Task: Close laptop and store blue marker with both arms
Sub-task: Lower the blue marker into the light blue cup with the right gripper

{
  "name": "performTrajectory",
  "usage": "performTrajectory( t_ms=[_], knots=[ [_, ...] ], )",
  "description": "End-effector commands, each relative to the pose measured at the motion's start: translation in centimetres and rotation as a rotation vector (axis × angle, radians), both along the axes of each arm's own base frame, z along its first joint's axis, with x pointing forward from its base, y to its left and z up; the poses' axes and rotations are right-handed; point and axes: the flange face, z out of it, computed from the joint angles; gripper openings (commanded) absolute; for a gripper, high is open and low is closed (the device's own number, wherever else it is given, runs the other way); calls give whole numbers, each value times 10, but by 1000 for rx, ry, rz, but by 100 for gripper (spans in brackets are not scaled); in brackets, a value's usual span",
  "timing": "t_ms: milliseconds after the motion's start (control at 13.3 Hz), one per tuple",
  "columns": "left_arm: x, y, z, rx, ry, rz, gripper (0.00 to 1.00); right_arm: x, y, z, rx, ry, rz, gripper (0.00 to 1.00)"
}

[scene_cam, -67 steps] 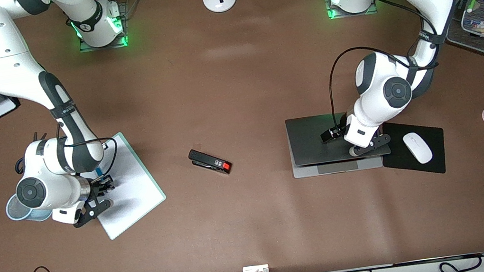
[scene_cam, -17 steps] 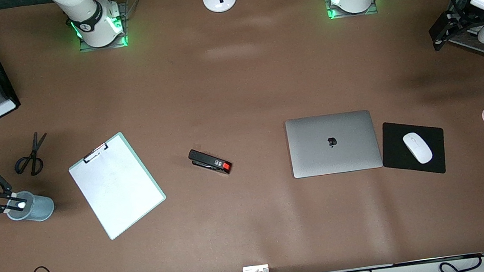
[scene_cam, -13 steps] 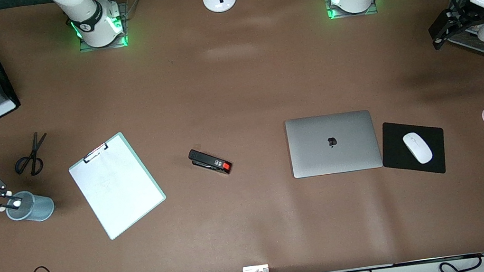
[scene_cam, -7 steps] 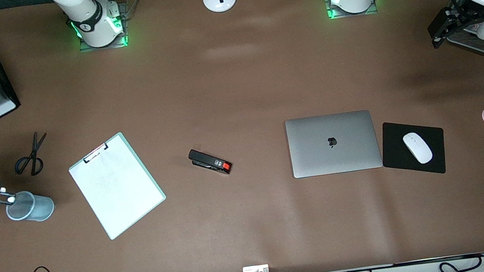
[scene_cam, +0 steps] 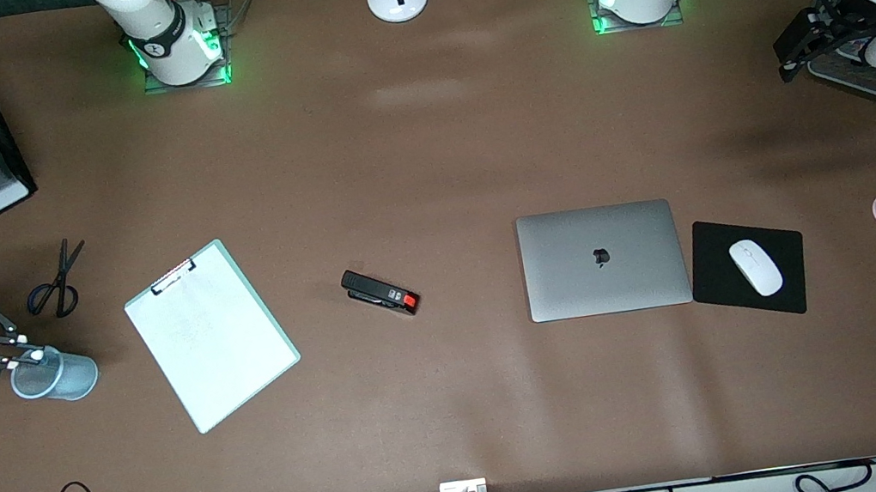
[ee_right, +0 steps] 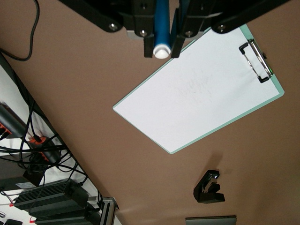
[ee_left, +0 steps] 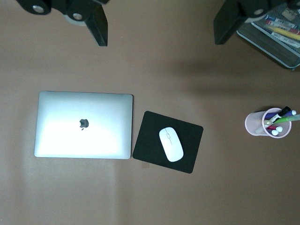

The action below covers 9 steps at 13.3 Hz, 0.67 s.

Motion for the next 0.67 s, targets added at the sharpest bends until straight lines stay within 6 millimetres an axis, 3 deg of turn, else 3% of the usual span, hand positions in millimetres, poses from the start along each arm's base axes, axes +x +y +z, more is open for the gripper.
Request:
performTrajectory(
  t_ms=[0, 600],
  knots=[
    [-9, 2, 5, -21, 12, -11, 100, 17, -16, -11, 57, -42, 15, 3],
    [-3, 4, 7, -22, -5, -15, 100, 7, -41, -41, 66, -46, 12, 3]
  ],
)
